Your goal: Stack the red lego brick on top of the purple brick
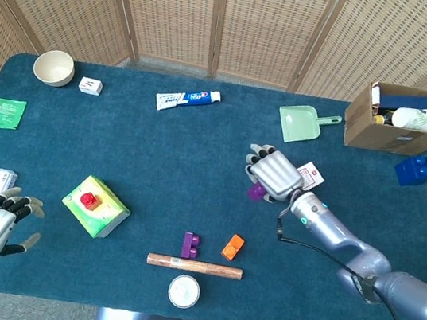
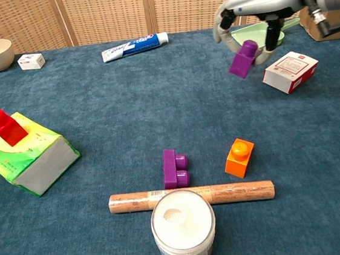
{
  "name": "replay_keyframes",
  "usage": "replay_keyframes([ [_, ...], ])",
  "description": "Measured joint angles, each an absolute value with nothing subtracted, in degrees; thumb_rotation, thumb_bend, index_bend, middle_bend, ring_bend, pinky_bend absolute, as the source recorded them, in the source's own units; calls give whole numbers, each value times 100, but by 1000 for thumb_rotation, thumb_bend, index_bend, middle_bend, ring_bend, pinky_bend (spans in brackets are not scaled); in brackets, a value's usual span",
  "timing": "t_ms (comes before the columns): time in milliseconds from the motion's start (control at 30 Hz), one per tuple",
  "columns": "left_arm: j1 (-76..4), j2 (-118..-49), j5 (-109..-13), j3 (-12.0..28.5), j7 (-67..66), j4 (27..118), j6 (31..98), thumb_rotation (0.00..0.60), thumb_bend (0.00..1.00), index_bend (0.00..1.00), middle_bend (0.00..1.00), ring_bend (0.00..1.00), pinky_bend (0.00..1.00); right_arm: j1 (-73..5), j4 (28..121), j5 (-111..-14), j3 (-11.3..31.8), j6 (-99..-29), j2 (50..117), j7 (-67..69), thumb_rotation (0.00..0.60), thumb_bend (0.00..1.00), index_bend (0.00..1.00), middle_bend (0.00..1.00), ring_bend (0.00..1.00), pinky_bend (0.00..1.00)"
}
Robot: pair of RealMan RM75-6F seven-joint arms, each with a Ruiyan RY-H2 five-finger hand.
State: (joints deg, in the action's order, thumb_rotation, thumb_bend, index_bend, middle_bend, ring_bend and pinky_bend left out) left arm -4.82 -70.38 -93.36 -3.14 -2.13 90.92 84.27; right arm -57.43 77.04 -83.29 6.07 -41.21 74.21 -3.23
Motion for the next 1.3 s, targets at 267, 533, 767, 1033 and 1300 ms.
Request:
replay_keyframes([
  [267,-454,-7053,-9306,-329,13,8894,8455,600,329,420,359,337,173,-6002,7663,-7890,803,-3799,7747,-871,600,195,688,286,126,228],
  [533,-424,-7083,-9276,-350,169,8743,8463,600,330,420,359,337,173,-6288,7319,-7430,966,-3523,8199,-1236,600,195,688,286,126,228],
  [767,-415,-7112,-9239,-346,251,8649,8453,600,330,420,358,337,173,-6519,6937,-7166,1039,-3324,8554,-1431,600,195,688,286,126,228],
  [1033,-400,-7135,-9175,-339,371,8534,8433,600,330,420,358,337,173,-6788,6398,-6989,1044,-3079,9036,-1583,600,195,687,286,126,228],
  [1300,-350,-7126,-9133,-347,496,8430,8464,600,329,420,358,337,173,-7028,5820,-6860,1015,-2872,9520,-1687,600,196,687,286,126,228],
])
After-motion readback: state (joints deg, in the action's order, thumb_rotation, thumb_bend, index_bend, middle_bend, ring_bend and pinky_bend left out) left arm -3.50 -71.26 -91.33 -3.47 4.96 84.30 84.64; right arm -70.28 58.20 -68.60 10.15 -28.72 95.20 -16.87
